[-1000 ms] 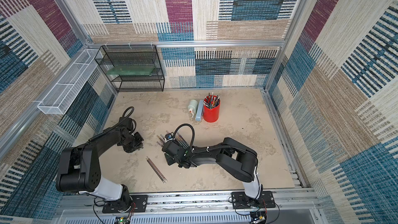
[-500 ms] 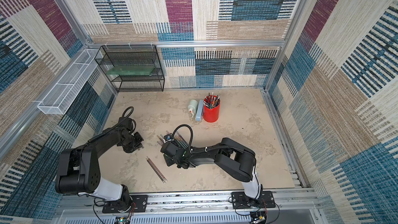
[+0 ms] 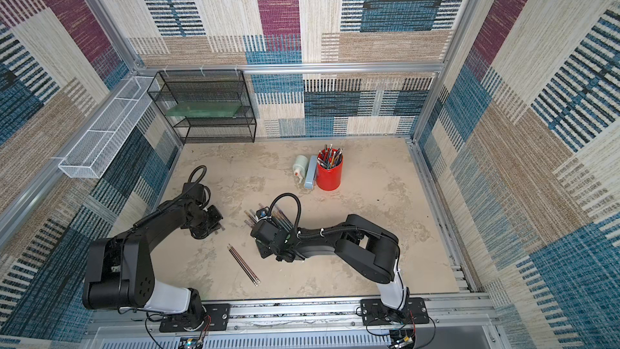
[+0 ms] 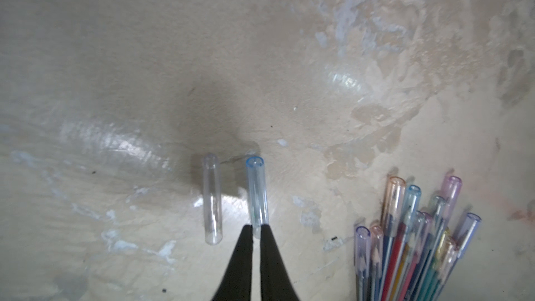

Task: Remove the protective cover of the pencils
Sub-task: Pick up the pencil from the center of the board.

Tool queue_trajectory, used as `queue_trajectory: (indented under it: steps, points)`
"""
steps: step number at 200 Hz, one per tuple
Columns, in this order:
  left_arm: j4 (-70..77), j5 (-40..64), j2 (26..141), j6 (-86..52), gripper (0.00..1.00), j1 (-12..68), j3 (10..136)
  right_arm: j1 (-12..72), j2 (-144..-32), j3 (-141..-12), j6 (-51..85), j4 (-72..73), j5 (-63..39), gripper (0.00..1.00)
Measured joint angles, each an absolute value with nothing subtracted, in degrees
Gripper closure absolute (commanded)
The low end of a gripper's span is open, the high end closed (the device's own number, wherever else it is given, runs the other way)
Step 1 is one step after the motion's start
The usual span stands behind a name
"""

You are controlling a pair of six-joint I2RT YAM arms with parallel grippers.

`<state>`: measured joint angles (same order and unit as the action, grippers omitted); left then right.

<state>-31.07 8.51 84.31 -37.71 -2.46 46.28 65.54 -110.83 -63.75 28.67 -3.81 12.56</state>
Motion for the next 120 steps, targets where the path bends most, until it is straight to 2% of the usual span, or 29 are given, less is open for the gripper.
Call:
queue_trajectory:
  steps: [79,120]
  points:
    - [-31.1,8.1,82.3,-37.7,0.84,-2.5,45.5,65.5,-111.5,-64.4,28.4,-4.4,12.6,0.72]
    - [-30.7,8.0,76.6,-37.8,0.74,-2.5,43.3,65.9,-112.9,-65.5,28.4,-4.7,12.7,0.73]
